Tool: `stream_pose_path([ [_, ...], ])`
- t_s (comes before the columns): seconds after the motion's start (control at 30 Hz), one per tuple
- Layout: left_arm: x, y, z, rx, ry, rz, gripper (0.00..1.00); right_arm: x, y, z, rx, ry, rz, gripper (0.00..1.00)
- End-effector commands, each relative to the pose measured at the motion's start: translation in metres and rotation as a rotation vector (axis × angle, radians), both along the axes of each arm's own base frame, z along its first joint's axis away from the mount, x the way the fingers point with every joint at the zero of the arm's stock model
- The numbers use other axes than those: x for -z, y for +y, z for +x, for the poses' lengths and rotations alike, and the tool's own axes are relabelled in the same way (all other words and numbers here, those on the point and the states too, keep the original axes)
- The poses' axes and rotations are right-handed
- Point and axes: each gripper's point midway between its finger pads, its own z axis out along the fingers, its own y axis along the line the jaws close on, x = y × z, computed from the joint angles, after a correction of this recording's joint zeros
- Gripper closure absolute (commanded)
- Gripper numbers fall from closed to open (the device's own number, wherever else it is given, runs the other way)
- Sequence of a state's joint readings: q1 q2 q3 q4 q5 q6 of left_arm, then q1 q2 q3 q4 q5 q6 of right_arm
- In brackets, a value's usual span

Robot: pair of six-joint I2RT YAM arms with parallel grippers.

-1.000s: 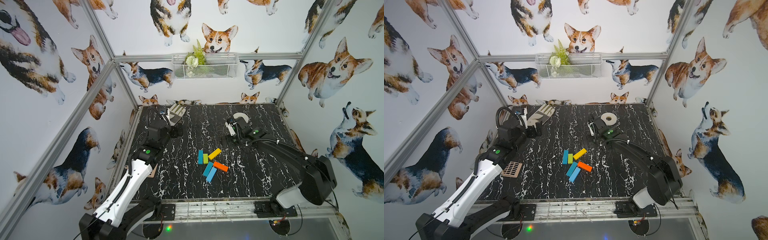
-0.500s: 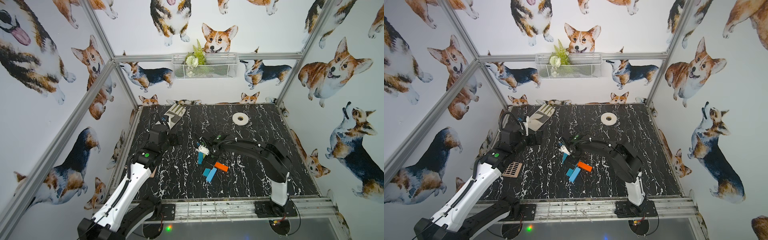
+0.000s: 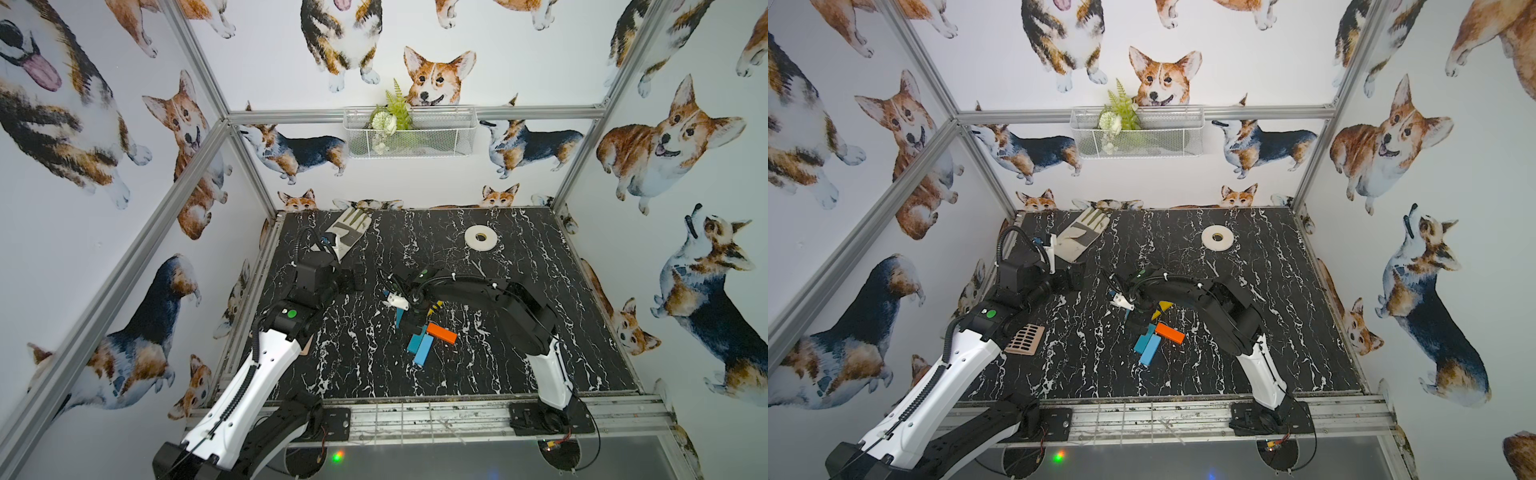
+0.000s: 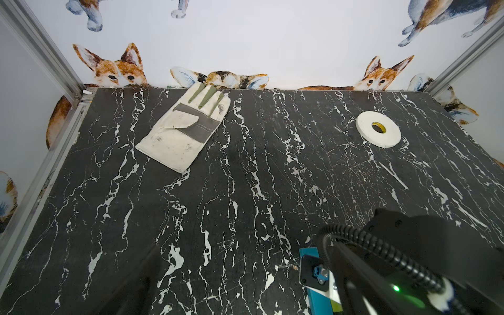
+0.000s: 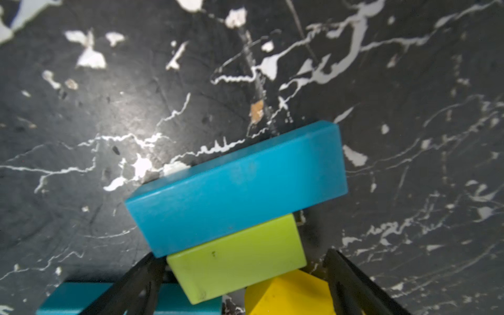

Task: Assemble a giraffe with building blocks
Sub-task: Pick up the building block from the center of the board.

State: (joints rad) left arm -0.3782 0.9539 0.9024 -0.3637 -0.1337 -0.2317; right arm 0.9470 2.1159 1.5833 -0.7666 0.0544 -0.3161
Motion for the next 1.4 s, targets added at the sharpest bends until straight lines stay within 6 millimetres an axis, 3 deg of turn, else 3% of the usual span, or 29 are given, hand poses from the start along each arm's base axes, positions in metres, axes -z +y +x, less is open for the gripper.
stream_pose_path([
  [0.0, -0.002, 0.000, 0.001, -0.007, -0.006, -0.015, 0.00, 0.004, 0.004, 0.002, -0.034, 0.001, -0.006, 0.03],
  [0.1, -0.002, 0.000, 0.001, -0.005, -0.006, -0.016, 0.00, 0.007, 0.005, 0.004, -0.026, 0.008, -0.004, 0.05],
  [0.27, -0.003, -0.001, 0.001, -0.001, -0.011, -0.016, 0.00, 0.011, 0.006, 0.007, -0.004, 0.036, 0.005, 0.28],
  [0.5, -0.003, -0.002, 0.001, 0.006, -0.013, -0.020, 0.00, 0.011, -0.001, 0.007, 0.021, 0.037, 0.001, 0.19],
  [0.77, -0.001, -0.004, 0.002, 0.011, -0.006, -0.028, 0.00, 0.015, -0.014, 0.004, 0.043, 0.044, -0.009, 0.20],
  [0.87, -0.001, -0.004, 0.001, 0.010, -0.009, -0.029, 0.00, 0.016, -0.015, 0.003, 0.044, 0.052, -0.008, 0.25],
  [0.97, -0.002, -0.003, 0.001, 0.007, -0.011, -0.027, 0.00, 0.015, -0.015, 0.003, 0.048, 0.061, -0.009, 0.40],
  [1.03, -0.001, -0.003, 0.001, 0.008, -0.009, -0.028, 0.00, 0.015, -0.014, 0.004, 0.055, 0.058, -0.008, 0.42],
  [1.2, -0.001, -0.004, 0.000, 0.013, -0.009, -0.029, 0.00, 0.010, -0.015, 0.017, 0.105, 0.019, 0.001, 0.47],
  [1.37, -0.003, -0.004, 0.000, 0.014, -0.014, -0.030, 0.00, 0.001, -0.027, 0.047, 0.222, -0.072, 0.001, 0.49],
])
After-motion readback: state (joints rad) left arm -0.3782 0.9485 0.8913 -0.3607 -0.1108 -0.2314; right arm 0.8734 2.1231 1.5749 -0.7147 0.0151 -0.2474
